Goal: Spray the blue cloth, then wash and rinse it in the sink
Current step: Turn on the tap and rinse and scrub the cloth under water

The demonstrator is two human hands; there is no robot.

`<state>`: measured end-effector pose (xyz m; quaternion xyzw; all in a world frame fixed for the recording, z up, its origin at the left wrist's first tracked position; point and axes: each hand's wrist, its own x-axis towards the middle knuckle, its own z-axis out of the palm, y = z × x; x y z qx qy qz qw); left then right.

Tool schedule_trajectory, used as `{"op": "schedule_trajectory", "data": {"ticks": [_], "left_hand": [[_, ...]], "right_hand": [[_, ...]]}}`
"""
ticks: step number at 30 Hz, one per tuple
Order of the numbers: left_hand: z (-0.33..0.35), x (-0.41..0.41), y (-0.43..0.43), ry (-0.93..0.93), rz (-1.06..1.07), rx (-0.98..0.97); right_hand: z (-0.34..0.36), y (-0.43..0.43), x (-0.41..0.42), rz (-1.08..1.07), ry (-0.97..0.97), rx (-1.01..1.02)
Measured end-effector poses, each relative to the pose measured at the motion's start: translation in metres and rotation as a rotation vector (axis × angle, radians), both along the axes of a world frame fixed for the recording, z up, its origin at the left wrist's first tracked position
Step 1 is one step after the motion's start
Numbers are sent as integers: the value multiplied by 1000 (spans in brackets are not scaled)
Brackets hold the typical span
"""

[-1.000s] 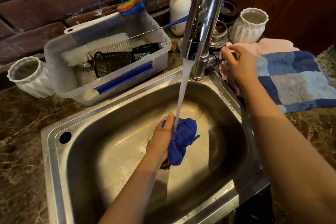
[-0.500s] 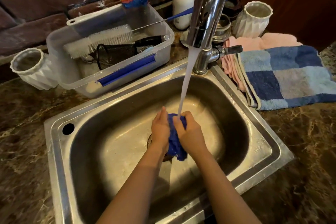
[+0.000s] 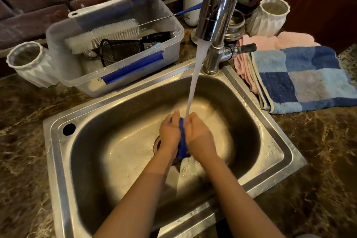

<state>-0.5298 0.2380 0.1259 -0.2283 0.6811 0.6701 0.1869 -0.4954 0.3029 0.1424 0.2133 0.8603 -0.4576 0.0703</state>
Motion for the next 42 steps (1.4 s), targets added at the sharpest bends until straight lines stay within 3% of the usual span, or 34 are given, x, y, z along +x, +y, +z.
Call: {"op": "schedule_trajectory", "data": {"ticks": [5,8,10,15,18,24,27,28,32,36,38,42], "left_hand": [[3,9,3,-118,-23,94],[4,16,5,-66,-66,-19],[3,13,2,-34,-91,-38],[7,-7,-6,-47,6,46],[12,0,-2,-85,-15,124],[24,3,1,-80,-155,47],[32,-6,-5,-26,-257,61],[33,-8,-9,-1,-299,78],[33,-18,-33,47,-407,179],[26,-20,-58,46,-416,266],[20,-21,-66,18,-446,200],[26,-16,-54,-92,-530,-117]], "right_hand": [[0,-12,-17,-177,-22,107],[-13,5,-31,-254,-65,-133],[-14,4,-29,-254,-58,-169],[8,-22,-10,-122,-65,29],[6,-18,-19,-156,-3,67],[-18,11,-38,-317,31,-432],[-20,27,-36,-346,-196,-900],[-23,32,-35,-325,-253,-937],[-24,42,-30,-84,-317,-627],[-9,64,-29,24,-233,-572],[-3,72,-31,119,-196,-528],[9,68,-30,209,-134,-463]]}}
